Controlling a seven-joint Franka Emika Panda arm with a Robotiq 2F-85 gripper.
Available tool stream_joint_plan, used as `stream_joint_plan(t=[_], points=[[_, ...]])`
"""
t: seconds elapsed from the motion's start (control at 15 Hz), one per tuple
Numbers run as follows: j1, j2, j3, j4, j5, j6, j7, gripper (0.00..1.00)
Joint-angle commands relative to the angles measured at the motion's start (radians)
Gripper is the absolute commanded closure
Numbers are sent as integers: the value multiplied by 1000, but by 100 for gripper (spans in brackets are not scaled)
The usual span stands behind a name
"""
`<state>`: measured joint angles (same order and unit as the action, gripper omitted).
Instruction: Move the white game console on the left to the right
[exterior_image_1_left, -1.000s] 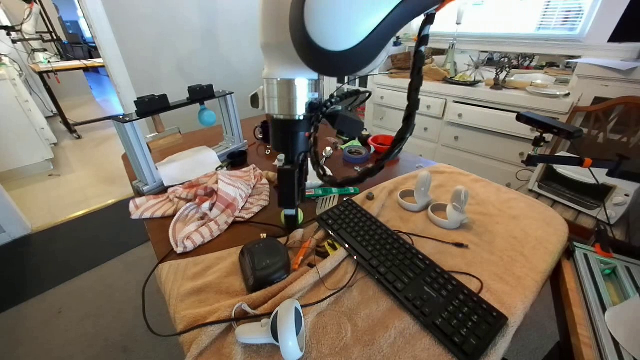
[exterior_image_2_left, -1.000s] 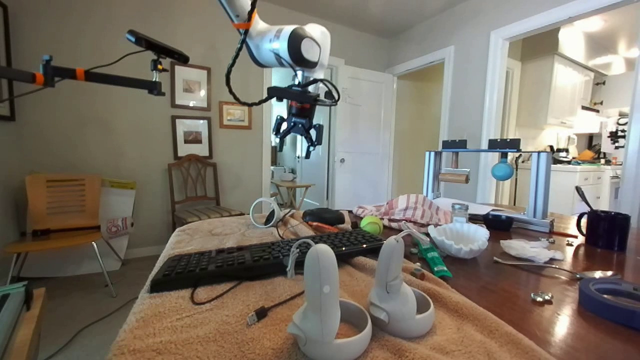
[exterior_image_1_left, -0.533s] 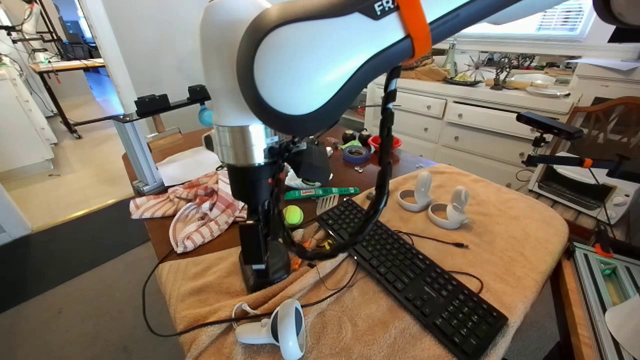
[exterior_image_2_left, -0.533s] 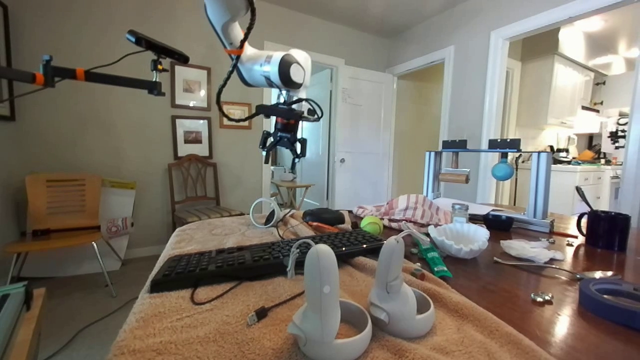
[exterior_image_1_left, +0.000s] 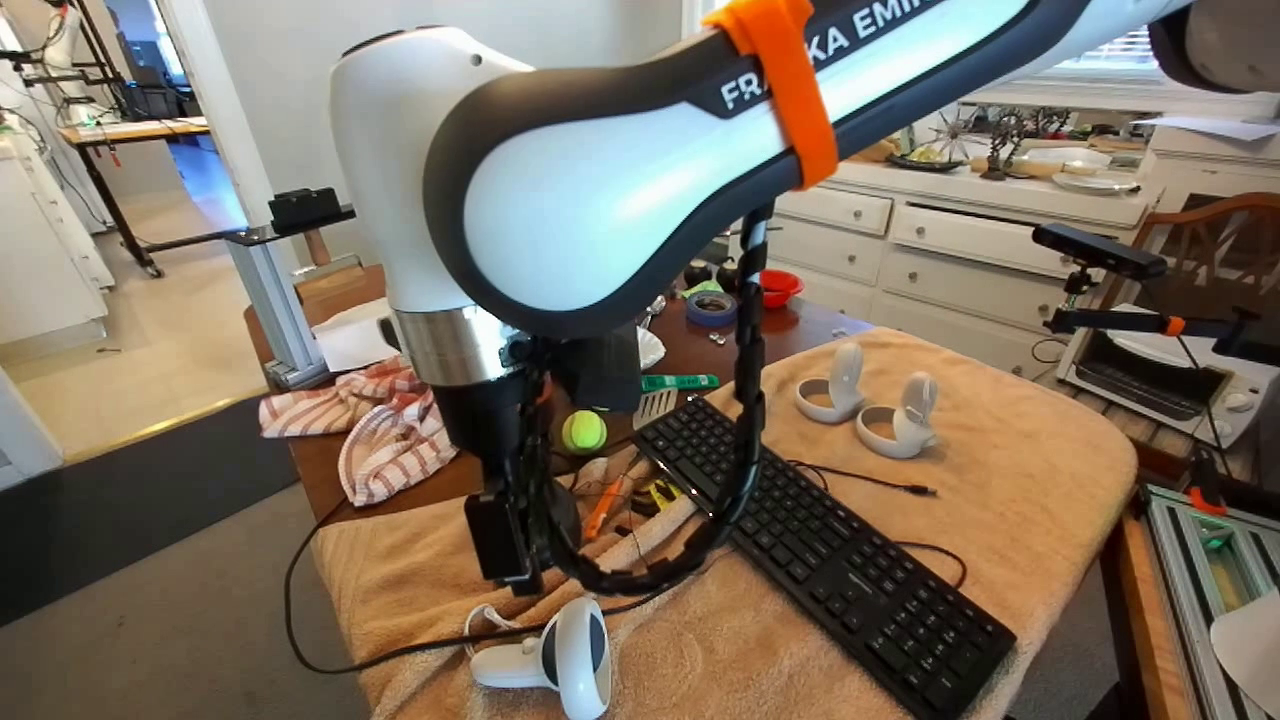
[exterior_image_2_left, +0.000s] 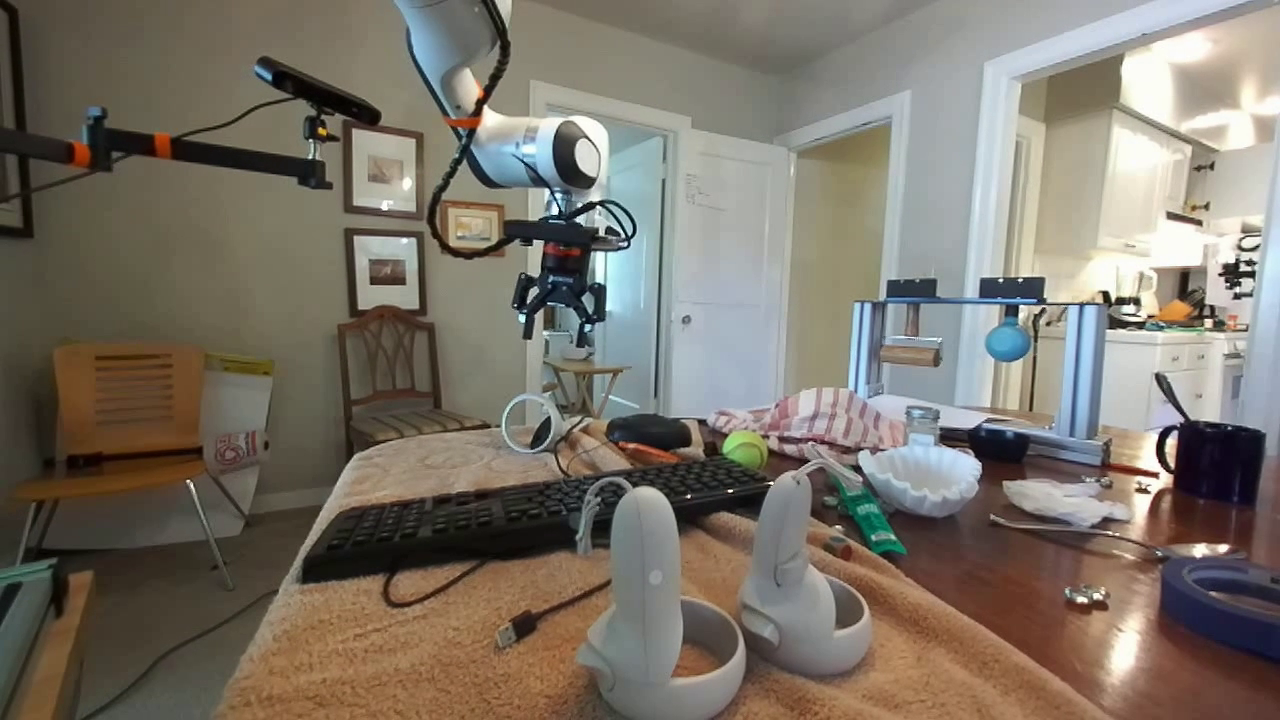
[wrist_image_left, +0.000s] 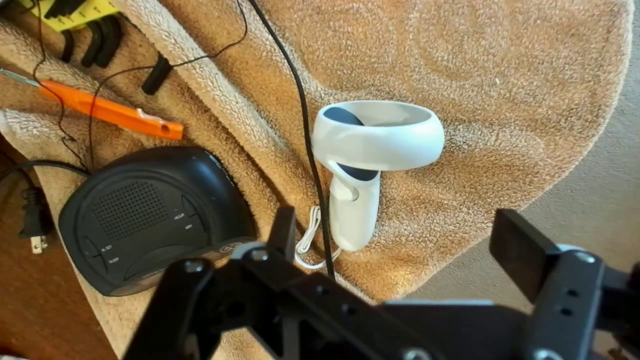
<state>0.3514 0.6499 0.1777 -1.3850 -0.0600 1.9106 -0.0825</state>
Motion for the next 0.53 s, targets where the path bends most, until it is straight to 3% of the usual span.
stream_joint_plan(t=[0.0, 0.47], points=[[-17, 8, 14, 7, 9, -7, -17, 0], [-108, 117, 60, 137, 89, -50, -252, 0]])
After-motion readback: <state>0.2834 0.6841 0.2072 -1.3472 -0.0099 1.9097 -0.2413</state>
